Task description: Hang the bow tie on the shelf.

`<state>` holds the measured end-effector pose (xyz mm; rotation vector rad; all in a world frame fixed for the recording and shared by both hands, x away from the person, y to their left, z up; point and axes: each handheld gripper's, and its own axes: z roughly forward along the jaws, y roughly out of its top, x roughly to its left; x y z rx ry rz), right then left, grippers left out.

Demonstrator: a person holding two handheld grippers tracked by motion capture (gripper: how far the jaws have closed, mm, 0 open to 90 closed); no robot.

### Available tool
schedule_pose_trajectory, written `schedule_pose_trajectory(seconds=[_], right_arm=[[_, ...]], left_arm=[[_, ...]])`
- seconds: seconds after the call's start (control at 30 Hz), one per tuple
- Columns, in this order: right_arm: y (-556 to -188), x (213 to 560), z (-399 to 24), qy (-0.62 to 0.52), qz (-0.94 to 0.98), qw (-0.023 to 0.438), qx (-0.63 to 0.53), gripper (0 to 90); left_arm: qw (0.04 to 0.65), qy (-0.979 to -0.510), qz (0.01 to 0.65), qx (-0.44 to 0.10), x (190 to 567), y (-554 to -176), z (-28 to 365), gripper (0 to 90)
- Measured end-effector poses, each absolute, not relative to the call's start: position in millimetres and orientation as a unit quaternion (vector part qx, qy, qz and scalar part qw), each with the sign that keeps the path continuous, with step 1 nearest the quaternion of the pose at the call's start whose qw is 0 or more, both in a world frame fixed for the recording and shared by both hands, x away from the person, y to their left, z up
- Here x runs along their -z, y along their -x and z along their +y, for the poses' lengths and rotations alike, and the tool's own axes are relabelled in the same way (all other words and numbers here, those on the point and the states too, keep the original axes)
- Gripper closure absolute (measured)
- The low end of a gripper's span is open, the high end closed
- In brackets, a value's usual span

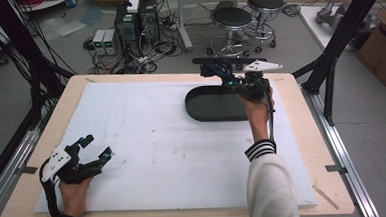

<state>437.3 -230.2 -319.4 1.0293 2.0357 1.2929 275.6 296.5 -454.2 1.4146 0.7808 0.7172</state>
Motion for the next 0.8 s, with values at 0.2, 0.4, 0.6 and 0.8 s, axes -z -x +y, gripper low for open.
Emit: schedule_pose_trajectory(seconds=[0.2, 0.4, 0.6, 0.8], right_arm=[[-440.0, 323.8, -229.2, -0.381, 0.758, 0.249, -0.468, 82.4], [-440.1, 325.2, -223.1, -0.373, 0.768, 0.245, -0.460, 82.5], [-436.7, 320.5, -220.2, -0.361, 0.765, 0.254, -0.469, 82.5], [-431.4, 313.9, -223.6, -0.354, 0.758, 0.263, -0.481, 82.5]], left_arm=[[0.634, -0.620, 0.341, -0.313, 454.2, -275.5, 296.6, 17.2], [0.634, -0.619, 0.341, -0.313, 454.2, -275.5, 296.6, 17.2], [0.634, -0.619, 0.341, -0.314, 454.1, -275.6, 296.6, 17.2], [0.634, -0.619, 0.341, -0.314, 454.1, -275.6, 296.5, 17.2]])
